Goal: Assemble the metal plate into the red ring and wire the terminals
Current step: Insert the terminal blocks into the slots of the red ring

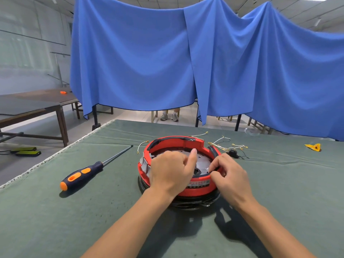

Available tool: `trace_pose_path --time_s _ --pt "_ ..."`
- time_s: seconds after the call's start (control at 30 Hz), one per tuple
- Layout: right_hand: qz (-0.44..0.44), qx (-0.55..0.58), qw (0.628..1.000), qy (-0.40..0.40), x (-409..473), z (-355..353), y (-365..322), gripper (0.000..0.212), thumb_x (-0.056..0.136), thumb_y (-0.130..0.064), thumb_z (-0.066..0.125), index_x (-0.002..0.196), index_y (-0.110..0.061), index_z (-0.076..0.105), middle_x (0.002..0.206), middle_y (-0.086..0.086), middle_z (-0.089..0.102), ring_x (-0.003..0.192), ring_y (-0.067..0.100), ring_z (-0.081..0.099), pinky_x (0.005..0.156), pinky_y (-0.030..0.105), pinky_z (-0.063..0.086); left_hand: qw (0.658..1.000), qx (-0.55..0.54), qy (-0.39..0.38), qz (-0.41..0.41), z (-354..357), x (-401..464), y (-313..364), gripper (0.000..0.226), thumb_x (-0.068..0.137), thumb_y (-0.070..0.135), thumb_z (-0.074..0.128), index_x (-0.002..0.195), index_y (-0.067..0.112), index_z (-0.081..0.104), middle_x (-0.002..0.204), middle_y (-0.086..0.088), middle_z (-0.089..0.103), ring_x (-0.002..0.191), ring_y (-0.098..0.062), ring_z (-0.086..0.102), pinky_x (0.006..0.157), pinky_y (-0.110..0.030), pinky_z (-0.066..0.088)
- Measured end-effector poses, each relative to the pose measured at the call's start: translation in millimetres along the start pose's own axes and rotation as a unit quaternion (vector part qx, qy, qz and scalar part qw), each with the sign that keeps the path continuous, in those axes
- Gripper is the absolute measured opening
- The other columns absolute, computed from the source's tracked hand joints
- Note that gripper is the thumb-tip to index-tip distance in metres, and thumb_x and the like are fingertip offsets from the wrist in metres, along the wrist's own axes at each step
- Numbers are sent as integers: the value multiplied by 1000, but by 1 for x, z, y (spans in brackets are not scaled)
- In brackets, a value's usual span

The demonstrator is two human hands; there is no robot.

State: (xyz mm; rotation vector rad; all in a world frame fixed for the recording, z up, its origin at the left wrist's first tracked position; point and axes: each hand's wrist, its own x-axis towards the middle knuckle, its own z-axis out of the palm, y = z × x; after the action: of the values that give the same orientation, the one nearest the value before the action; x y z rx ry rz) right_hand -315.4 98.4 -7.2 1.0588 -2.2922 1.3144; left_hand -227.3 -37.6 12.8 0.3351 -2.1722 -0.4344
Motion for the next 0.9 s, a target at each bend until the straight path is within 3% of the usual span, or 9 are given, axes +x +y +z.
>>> trace_pose_path --time_s 0.13,0.27,0.37,0.47,0.53,0.63,0.73,0.83,0.9 --pt "3 5 1000 14 0 1 1 5 61 -23 50 62 -26 54 73 -9 56 68 7 51 61 26 35 998 -52 -30 12 -1 3 -6 59 85 43 45 35 17 27 32 4 25 34 -13 29 44 -25 17" --pt "7 -16 1000 4 1 5 8 33 67 -11 57 90 -35 60 98 -17 54 64 4 51 63 27 40 994 75 -25 81 -3 -1 7 39 76 26 58 40 15 50 40 2 49 41 -18 49 42 -21 31" --pt "78 -23 996 43 3 4 18 59 71 -2 57 120 -35 52 120 -14 48 72 10 58 75 35 46 991 70 -58 96 11 -15 32 29 79 34 48 68 15 67 73 0 66 70 -23 61 60 -30 44" --pt "139 -7 986 97 5 1 28 56 77 -2 53 126 -28 50 126 -7 49 76 12 57 81 36 45 992 19 -71 100 22 -26 39 40 84 46 39 98 20 66 97 1 66 87 -24 59 79 -34 40" --pt "159 -7 982 106 5 1 33 47 82 -5 51 124 -25 53 127 -2 51 83 15 55 85 36 42 995 -39 -48 82 19 -23 35 46 83 51 36 94 20 69 93 1 70 86 -21 61 77 -31 44" --pt "190 20 974 126 8 -1 40 32 90 -18 46 119 -26 58 127 -1 53 103 16 54 90 35 38 984 -151 -90 2 6 -10 17 60 79 60 29 73 19 72 68 4 70 72 -10 64 70 -30 47" --pt "210 65 966 135 11 -5 44 24 94 -31 47 113 -27 60 121 0 59 109 18 55 94 38 41 972 -209 -101 -48 -4 3 -12 54 81 50 40 48 16 65 44 4 59 49 -9 54 59 -27 41" --pt "197 65 973 98 9 0 45 15 95 -36 48 104 -32 59 109 -4 64 99 16 57 85 36 42 995 -53 -81 -1 -11 7 -28 49 83 41 40 44 11 39 40 -2 36 47 -19 37 52 -31 24" --pt "192 65 975 90 9 4 45 13 96 -35 47 101 -31 58 105 -5 64 99 17 57 84 35 41 997 55 -38 38 -15 7 -19 41 83 34 46 47 16 37 43 0 41 47 -20 41 50 -27 22"
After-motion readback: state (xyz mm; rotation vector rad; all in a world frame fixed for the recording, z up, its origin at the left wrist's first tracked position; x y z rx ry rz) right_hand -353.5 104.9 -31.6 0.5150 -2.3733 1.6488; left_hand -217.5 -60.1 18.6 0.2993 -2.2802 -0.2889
